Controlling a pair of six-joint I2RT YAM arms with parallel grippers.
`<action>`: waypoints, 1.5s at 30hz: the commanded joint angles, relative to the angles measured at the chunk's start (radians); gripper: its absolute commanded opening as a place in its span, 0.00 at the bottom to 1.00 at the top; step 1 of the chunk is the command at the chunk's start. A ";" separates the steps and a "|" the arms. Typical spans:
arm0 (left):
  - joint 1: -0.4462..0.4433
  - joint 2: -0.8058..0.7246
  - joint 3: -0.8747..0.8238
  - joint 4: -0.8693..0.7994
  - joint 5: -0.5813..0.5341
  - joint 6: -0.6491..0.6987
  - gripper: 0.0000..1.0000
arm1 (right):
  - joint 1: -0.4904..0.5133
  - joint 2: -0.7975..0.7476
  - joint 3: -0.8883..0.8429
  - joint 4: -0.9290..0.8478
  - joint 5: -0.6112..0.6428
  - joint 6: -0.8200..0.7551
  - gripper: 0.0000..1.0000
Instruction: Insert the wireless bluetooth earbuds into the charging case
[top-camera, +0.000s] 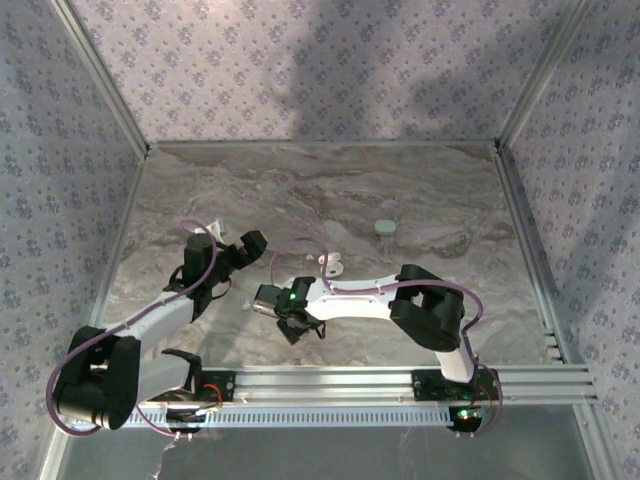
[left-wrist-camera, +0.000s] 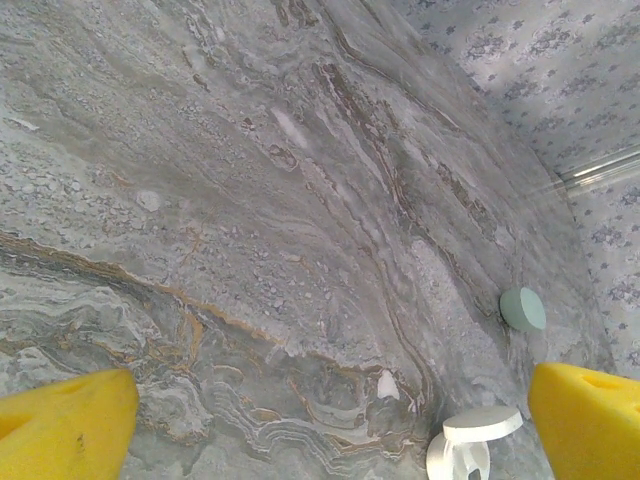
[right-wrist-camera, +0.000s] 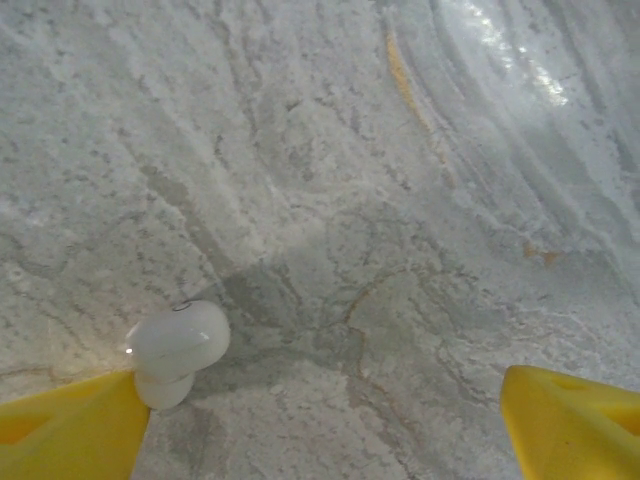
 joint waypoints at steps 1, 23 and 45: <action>0.007 -0.019 -0.007 0.037 0.021 -0.006 1.00 | -0.014 0.001 -0.002 -0.049 0.039 0.049 0.92; 0.001 0.004 -0.020 0.082 0.041 -0.025 1.00 | -0.092 -0.182 -0.111 -0.019 0.008 0.040 0.93; 0.012 -0.105 -0.046 0.010 -0.054 0.004 1.00 | -0.010 -0.068 0.104 -0.083 0.014 -0.090 0.46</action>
